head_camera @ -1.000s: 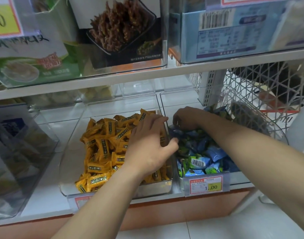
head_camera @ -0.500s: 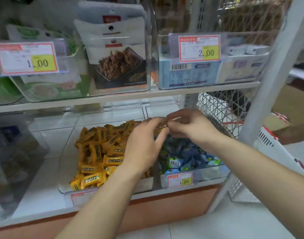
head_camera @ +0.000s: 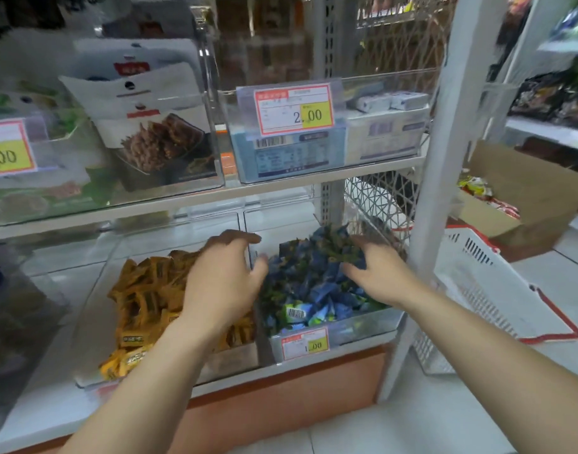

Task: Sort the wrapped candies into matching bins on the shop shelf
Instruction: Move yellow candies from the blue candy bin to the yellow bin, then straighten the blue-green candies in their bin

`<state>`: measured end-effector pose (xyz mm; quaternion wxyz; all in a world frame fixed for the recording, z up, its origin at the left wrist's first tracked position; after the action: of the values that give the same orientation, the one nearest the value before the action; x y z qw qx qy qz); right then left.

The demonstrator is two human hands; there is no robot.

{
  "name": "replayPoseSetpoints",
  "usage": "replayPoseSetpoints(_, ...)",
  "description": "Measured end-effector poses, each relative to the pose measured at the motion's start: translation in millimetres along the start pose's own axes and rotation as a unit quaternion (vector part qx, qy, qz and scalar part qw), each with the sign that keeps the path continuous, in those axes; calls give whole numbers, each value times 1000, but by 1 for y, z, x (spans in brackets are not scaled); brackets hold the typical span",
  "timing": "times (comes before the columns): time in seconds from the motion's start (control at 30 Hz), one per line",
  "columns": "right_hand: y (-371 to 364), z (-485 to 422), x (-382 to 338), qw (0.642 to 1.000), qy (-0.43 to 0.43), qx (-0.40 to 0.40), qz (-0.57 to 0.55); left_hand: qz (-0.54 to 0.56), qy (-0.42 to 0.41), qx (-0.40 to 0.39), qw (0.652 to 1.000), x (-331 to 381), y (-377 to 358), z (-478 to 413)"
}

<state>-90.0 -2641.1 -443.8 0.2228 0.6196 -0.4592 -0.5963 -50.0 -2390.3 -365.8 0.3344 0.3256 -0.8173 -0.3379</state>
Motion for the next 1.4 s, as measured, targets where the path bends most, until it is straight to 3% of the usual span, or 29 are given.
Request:
replayPoseSetpoints(0.07,-9,-15,9,1000,-18,0,-19,43,-9,-48,998,31,-28,-13)
replayPoseSetpoints(0.23,-29,-55,33,995,-91,34,-36,86,122,-253,956,25,-143,-62)
replayPoseSetpoints(0.37,-60,-75,48,983,-148,-29,-105,80,228,-270,932,-15,-200,-85)
replayPoseSetpoints(0.53,-83,-100,55,969,-178,-103,-134,115,326,-346,872,-35,-249,-68)
replayPoseSetpoints(0.8,-104,-126,46,936,-180,-193,-233,138,302,-348,877,-31,-262,-75)
replayPoseSetpoints(0.9,-101,-123,41,936,-164,-176,-257,166,271,-375,871,-20,-267,-75)
replayPoseSetpoints(0.97,-100,-120,42,927,-163,-161,-296,179,292,-367,865,-21,-264,-74)
replayPoseSetpoints(1.1,-97,-112,44,888,-194,-120,-399,197,265,-362,872,-12,-259,-81)
replayPoseSetpoints(1.27,-77,-111,18,892,-138,-62,-426,251,247,-300,887,-13,-233,-92)
replayPoseSetpoints(1.4,-55,-108,2,887,-85,-37,-452,281,168,-268,906,6,-190,-104)
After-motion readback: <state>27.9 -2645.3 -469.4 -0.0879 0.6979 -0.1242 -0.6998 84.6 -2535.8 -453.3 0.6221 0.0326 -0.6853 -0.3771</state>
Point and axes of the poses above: each hand's wrist, its own z-axis away from the middle knuckle, its own y-axis out of the back of the hand, x = y × z, the point moved 10 cm from there along -z, towards the middle knuckle, and after that the axes turned 4 degrees about x, right-handed, at the moved point
